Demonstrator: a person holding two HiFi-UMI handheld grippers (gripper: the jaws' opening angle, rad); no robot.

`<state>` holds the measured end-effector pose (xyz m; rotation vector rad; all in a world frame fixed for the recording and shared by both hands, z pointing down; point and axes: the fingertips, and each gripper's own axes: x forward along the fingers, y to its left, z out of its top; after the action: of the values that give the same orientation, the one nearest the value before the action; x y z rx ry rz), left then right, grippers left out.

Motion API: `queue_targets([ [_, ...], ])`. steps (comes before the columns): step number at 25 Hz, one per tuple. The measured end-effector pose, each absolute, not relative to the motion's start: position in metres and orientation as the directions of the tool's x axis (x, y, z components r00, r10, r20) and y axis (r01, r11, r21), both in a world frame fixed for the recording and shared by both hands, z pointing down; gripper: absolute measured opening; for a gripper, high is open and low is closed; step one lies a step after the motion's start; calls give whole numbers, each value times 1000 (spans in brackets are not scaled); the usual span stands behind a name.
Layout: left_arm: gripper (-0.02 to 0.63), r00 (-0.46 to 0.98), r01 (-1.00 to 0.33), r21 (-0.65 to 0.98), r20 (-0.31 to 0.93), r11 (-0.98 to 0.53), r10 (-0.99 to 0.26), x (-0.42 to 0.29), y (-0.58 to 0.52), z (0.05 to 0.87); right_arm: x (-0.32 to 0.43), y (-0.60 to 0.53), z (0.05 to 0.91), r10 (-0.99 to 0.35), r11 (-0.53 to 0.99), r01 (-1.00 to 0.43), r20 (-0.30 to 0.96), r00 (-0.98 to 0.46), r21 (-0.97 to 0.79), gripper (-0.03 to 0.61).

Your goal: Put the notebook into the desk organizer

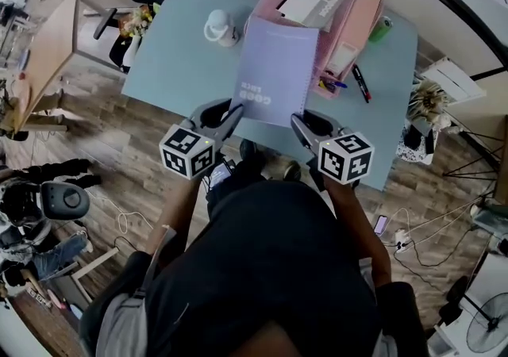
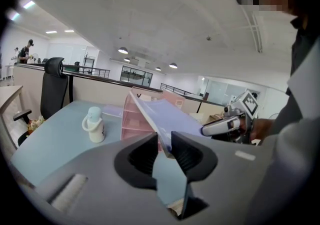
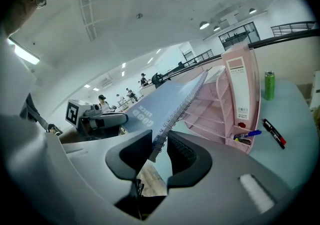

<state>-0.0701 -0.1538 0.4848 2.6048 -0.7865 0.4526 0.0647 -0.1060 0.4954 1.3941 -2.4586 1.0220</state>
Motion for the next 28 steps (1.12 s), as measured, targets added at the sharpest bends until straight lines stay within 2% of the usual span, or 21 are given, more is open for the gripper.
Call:
queue_targets([
  [28,147,728,-667,291,446,-686,-520,-96,-72,512,40,-42,531,-560,433,-732,480,-676,-526,97],
])
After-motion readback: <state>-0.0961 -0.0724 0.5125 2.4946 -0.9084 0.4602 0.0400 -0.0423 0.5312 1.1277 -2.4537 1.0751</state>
